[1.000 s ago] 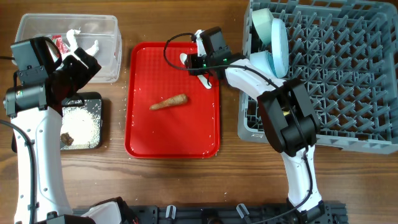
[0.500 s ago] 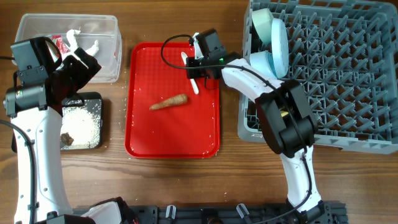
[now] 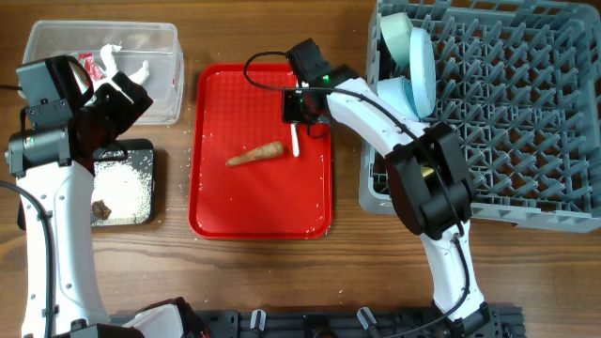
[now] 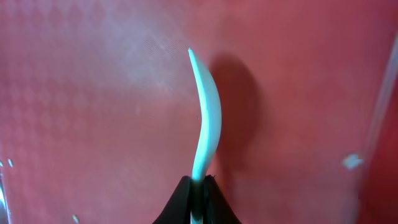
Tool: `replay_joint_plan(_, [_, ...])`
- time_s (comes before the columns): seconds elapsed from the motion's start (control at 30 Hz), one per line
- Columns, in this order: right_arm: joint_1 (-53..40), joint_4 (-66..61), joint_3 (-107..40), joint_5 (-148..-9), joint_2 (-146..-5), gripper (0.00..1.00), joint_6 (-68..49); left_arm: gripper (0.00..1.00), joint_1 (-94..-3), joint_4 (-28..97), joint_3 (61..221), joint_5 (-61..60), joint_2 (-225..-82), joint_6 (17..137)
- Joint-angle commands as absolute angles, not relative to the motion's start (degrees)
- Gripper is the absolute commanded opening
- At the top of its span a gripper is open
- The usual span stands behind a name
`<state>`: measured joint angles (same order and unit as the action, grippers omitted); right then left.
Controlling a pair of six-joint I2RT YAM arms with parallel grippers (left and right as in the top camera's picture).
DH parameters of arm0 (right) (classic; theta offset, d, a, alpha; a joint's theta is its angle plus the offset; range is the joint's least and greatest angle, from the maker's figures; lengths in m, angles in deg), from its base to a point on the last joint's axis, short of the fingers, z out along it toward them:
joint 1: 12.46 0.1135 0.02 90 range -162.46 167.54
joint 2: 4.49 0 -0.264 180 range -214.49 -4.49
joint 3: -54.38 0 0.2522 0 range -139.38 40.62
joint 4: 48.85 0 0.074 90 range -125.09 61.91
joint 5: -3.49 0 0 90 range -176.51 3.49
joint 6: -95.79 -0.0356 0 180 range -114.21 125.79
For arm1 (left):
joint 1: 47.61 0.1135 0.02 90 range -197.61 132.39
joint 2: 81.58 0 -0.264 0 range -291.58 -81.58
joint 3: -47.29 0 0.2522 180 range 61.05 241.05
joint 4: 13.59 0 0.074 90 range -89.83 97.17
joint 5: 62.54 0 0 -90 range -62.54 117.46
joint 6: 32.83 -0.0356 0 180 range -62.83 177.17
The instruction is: Sort waste into correct bins and load items into the dishwasher rack
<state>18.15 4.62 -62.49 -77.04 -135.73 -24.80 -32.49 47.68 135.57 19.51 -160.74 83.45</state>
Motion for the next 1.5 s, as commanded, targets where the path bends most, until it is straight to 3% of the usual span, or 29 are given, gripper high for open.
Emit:
replay_joint_plan(0.0, [18.2,7.0,-65.9,-78.8,-126.1,0.04,-20.4,1.00,-32.1,47.5,136.1,19.9,-160.3,83.5])
replay_joint_plan(0.2, [14.4,19.5,-65.9,-86.8,-106.5,0.04,-21.1,1.00,-32.1,47.5,136.1,19.9,-160.3,83.5])
replay_joint_plan(0.33, [6.2,36.2,-65.9,-106.7,-95.9,0.04,-46.2,1.00,-32.1,47.5,136.1,19.9,-160.3,83.5])
replay_joint_plan(0.47, [-2.3,49.5,-65.2,-110.6,-94.4,0.04,-69.5,1.00,-32.1,47.5,136.1,19.9,-160.3,83.5])
replay_joint_plan(0.6, [-4.7,46.9,-58.5,-110.5,-95.1,0.04,-76.8,1.00,-32.1,47.5,136.1,19.9,-160.3,83.5])
replay_joint_plan(0.87, [-4.7,24.8,-35.7,-100.9,-96.6,0.04,-81.8,1.00,-32.1,47.5,136.1,19.9,-160.3,83.5])
replay_joint_plan(0.9, [-4.7,24.4,-35.0,-101.0,-96.6,0.15,-81.7,1.00,-32.1,47.5,136.1,19.9,-160.3,83.5])
replay_joint_plan(0.93, [-4.7,24.1,-35.0,-101.0,-96.5,0.45,-81.1,1.00,-32.1,47.5,136.1,19.9,-160.3,83.5])
replay_joint_plan(0.97, [-4.7,24.0,-35.1,-100.9,-96.5,0.67,-79.6,1.00,-32.1,47.5,136.1,19.9,-160.3,83.5])
replay_joint_plan(1.0, [-4.7,23.8,-35.2,-100.9,-96.2,0.76,-77.7,1.00,-32.1,47.5,136.1,19.9,-160.3,83.5])
replay_joint_plan(1.13, [-4.7,23.3,-36.4,-101.2,-90.8,0.81,-66.1,1.00,-32.1,47.5,136.1,19.9,-160.3,83.5])
replay_joint_plan(1.27, [-4.6,22.3,-39.1,-99.6,-77.0,0.81,-41.1,1.00,-32.1,47.5,136.1,19.9,-160.3,83.5])
replay_joint_plan(1.33, [-4.6,21.4,-39.8,-92.2,-69.1,0.86,-24.7,1.00,-32.1,47.5,136.1,19.9,-160.3,83.5])
replay_joint_plan(1.37, [-4.6,21.7,-39.8,-87.9,-64.0,1.00,-17.6,1.00,-32.1,47.5,136.1,19.9,-160.3,83.5])
replay_joint_plan(1.47, [-4.6,24.9,-39.8,-86.8,-54.1,1.00,-15.4,1.00,-32.1,47.5,136.1,19.9,-160.3,83.5])
